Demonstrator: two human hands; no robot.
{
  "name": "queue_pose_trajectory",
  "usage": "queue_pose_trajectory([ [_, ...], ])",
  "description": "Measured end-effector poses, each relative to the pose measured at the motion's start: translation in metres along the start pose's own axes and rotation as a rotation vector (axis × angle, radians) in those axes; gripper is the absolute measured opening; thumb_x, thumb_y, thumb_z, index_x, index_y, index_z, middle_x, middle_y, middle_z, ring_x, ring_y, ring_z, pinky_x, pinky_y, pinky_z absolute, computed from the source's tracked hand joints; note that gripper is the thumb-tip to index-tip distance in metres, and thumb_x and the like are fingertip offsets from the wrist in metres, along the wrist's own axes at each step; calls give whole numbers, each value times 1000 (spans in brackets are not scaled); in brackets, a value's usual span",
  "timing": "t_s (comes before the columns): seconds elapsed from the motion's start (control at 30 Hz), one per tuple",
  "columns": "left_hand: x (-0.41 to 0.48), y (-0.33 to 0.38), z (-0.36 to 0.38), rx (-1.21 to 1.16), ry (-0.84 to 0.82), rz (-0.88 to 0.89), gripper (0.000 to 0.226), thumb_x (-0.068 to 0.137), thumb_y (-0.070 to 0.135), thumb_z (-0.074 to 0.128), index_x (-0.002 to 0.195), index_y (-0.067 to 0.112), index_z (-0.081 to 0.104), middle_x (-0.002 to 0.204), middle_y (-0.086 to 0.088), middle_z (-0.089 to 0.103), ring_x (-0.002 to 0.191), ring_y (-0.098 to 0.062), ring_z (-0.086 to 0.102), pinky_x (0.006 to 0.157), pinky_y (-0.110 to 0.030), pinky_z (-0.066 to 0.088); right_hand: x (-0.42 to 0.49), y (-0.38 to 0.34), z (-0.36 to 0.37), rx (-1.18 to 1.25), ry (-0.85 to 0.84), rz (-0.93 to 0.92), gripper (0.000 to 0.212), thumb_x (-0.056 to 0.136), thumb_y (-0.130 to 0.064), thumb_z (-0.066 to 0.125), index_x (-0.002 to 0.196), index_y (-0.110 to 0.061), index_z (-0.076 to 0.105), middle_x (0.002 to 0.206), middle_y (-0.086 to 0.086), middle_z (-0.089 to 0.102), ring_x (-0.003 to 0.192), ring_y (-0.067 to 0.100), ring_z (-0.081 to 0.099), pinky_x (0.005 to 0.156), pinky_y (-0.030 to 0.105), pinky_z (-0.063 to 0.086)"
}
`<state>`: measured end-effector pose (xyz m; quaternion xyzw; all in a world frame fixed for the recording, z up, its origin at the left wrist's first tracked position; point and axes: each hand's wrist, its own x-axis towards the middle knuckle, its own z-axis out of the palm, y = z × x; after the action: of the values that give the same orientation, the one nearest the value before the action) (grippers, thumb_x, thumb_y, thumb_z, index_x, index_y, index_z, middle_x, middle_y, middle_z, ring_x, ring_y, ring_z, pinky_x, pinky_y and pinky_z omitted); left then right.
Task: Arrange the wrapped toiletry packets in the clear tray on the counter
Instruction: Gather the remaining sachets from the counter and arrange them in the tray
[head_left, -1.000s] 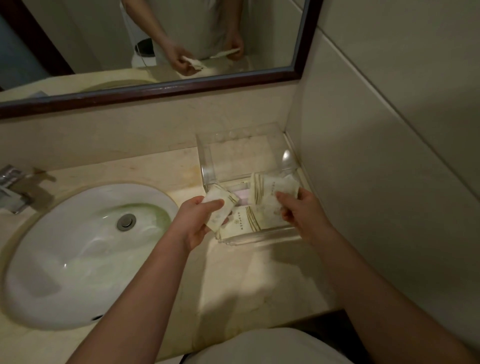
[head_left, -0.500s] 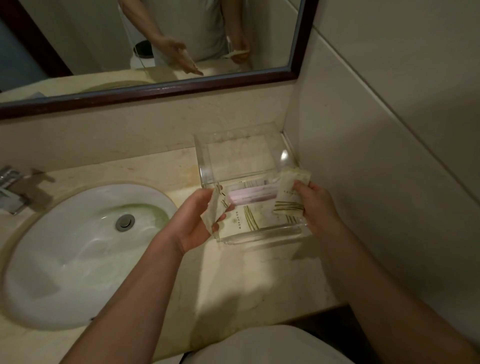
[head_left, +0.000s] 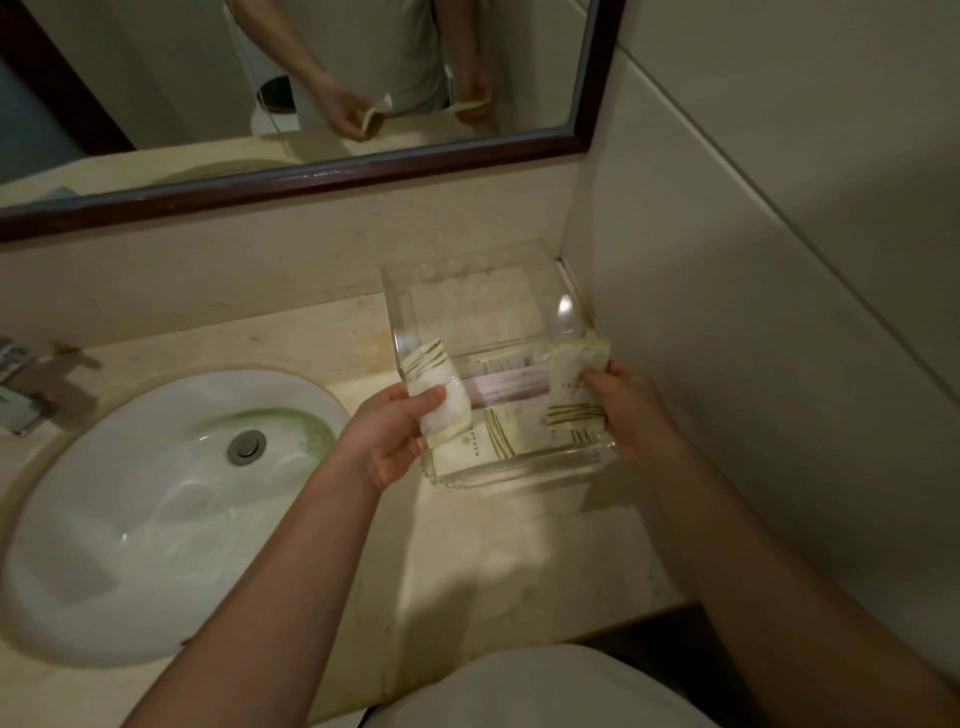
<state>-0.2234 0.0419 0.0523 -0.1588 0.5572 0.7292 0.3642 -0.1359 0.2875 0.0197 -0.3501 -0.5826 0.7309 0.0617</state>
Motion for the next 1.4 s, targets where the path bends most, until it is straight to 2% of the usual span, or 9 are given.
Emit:
queue_pose_trajectory([
  [0.2, 1, 4, -3, 3, 3, 23, 22, 97, 18, 52, 110, 4, 64, 103, -14, 74, 93, -26, 71, 76, -41, 61, -2, 4, 5, 1, -23, 3, 20, 87, -13, 60, 84, -20, 78, 82, 7, 77, 75, 24, 73, 63, 38, 59],
  [0.33, -1, 2, -7, 236, 41, 117, 21, 98, 21, 51, 105, 10, 68, 99, -10, 74, 88, -24, 70, 83, -43, 58, -5, 4, 9, 9, -19, -8, 21, 89, -9, 59, 82, -16, 77, 78, 7, 75, 70, 23, 72, 61, 39, 59],
  [0.5, -1, 4, -8, 489, 98, 318, 7, 88, 11, 65, 92, 11, 70, 81, -10, 68, 71, -24, 62, 63, -35, 50, -7, 4, 9, -13, -15, -4, 23, 88, -8, 57, 83, -18, 77, 81, 7, 76, 71, 22, 73, 59, 37, 59],
  [0.6, 12, 5, -9, 872, 202, 487, 11, 81, 16, 73, 87, 17, 65, 75, -5, 64, 65, -20, 58, 63, -33, 46, -2, 1, 6, -219, 14, -62, 20, 88, -8, 56, 86, -21, 71, 92, 7, 75, 76, 19, 72, 66, 33, 58],
  [0.7, 24, 3, 3, 1262, 138, 548, 9, 84, 24, 69, 83, 23, 61, 74, 3, 62, 70, -19, 60, 62, -31, 44, 5, -6, 2, -482, 18, -199, 12, 93, -14, 53, 101, -22, 56, 102, 5, 68, 85, 18, 65, 72, 32, 53],
  [0.83, 37, -13, 20, 1508, 65, 493, 8, 89, 27, 63, 83, 22, 67, 84, 0, 69, 86, -27, 64, 75, -37, 51, 10, -17, 2, -926, -144, -401, 5, 95, -23, 52, 90, -24, 53, 79, -8, 59, 76, 16, 57, 66, 30, 40],
  [1.07, 39, -38, 25, 1368, 277, 602, 11, 88, 27, 61, 82, 20, 67, 80, -3, 72, 84, -27, 63, 78, -40, 48, 18, -30, 19, -1389, -394, -327, 18, 93, -29, 55, 107, -25, 67, 98, 0, 69, 84, 16, 61, 76, 33, 51],
  [1.27, 42, -50, 27, 1368, 396, 662, 11, 88, 27, 61, 83, 19, 67, 80, -3, 70, 90, -30, 56, 74, -37, 38, 25, -17, 26, -1492, -371, -343, 26, 92, -36, 54, 116, -29, 63, 108, 10, 56, 92, 27, 58, 78, 32, 42],
  [1.4, 40, -54, 26, 1447, 414, 720, 13, 87, 24, 61, 96, 19, 67, 98, -3, 65, 98, -29, 51, 77, -39, 39, 25, -5, 29, -1511, -308, -441, 32, 88, -34, 58, 120, -29, 62, 113, 12, 60, 106, 31, 55, 86, 35, 41],
])
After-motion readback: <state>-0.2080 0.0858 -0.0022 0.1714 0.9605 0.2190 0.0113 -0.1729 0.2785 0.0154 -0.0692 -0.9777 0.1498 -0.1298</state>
